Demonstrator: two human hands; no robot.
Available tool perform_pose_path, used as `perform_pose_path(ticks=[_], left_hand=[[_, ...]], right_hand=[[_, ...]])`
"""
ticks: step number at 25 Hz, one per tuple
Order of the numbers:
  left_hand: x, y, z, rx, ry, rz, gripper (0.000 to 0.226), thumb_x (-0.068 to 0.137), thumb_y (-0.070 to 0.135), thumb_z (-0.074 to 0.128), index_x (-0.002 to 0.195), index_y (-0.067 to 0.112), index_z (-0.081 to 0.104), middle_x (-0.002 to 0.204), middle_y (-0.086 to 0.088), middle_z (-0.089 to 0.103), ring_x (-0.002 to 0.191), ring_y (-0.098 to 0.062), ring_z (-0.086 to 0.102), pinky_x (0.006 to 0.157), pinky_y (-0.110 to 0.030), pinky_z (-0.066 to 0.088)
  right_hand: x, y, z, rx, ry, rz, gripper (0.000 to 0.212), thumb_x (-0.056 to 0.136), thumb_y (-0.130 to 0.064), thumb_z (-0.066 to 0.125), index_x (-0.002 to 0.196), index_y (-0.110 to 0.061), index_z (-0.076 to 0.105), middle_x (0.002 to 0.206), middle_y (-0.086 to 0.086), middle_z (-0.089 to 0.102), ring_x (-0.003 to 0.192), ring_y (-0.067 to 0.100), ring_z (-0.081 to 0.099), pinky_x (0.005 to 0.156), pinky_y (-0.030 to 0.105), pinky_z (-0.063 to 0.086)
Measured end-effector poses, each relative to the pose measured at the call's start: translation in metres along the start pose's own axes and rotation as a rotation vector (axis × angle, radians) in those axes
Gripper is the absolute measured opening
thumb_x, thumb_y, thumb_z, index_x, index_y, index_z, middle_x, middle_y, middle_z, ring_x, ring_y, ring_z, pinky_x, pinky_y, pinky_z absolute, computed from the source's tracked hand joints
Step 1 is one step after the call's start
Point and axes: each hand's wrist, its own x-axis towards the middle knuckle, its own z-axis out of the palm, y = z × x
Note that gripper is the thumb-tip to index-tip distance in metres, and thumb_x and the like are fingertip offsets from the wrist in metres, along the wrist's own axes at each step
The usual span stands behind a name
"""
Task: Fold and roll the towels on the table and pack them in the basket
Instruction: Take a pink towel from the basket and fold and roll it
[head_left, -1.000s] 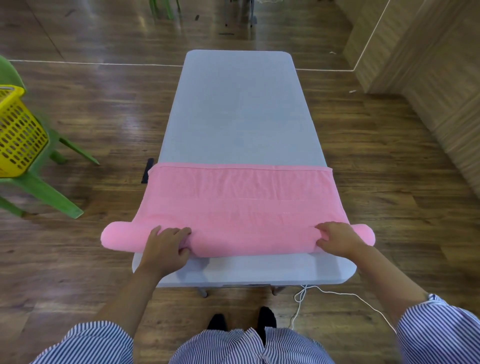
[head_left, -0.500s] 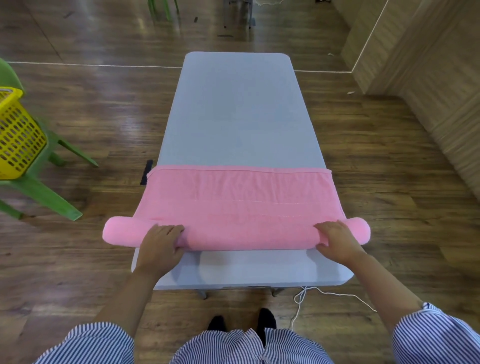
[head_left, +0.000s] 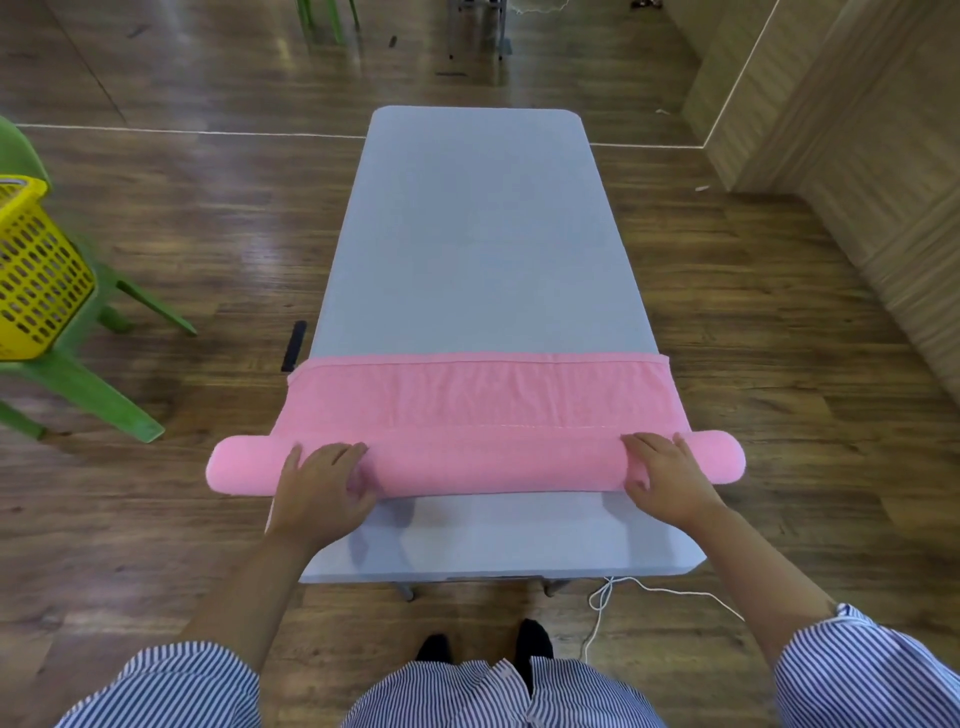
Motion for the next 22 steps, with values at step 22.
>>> perform_pose_path(ticks=[22], left_hand=[[-0.009,0.015,0.011,0.010,-0.048,0.047,0.057,0.051,0.027,0.079,0.104,0.009,0.068,0.093,-0.006,0.070,0.084,-0.028,0.067,0.089,-0.057,0.046]], right_hand=[[-0.005,-0.007,-0.003,0.055,-0.053,-0.059,0.053,0.077,-0.018,0.061,0.129,-0.012,0.052,0.128,0.004,0.056,0.118,0.023,0.050,0.110,0.035,0.027]])
